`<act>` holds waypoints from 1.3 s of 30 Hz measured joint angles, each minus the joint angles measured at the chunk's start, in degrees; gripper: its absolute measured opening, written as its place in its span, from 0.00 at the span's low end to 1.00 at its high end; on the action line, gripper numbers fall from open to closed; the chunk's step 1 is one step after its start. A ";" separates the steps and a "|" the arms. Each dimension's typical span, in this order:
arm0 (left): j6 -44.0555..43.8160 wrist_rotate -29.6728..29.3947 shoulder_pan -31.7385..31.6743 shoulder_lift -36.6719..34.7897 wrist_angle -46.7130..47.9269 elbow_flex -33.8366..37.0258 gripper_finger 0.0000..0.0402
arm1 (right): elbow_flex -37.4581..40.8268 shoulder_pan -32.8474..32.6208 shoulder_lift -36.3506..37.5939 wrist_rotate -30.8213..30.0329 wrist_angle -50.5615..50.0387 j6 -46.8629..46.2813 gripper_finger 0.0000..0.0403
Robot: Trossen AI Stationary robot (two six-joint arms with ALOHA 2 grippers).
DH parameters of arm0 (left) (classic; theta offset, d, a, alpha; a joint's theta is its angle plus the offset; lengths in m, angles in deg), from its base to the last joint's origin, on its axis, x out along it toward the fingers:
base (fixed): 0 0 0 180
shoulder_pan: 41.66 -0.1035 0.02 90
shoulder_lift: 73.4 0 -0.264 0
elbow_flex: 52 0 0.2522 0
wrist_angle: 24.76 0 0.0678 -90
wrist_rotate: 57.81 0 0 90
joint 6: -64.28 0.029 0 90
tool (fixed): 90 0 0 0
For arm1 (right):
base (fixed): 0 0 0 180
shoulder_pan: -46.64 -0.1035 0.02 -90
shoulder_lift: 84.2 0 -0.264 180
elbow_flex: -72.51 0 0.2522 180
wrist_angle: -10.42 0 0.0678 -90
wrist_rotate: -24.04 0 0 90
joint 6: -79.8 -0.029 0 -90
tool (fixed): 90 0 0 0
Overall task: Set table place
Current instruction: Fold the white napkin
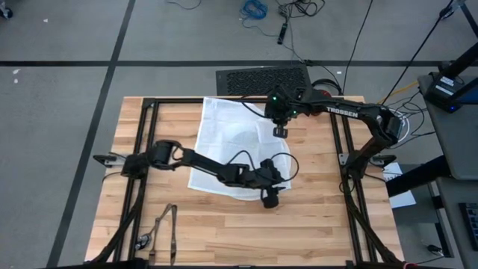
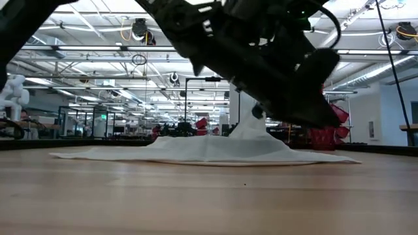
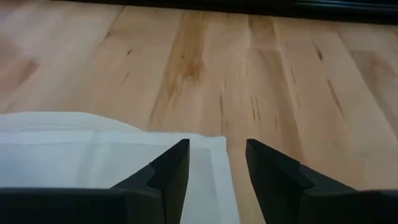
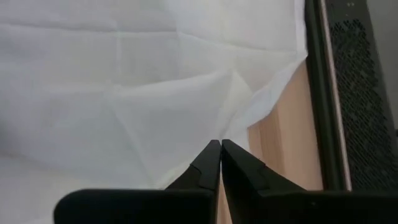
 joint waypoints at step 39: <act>0.02 -6.03 2.85 4.18 2.30 -4.28 0.00 | 0.02 -0.11 0.02 -0.16 -1.30 -2.03 0.00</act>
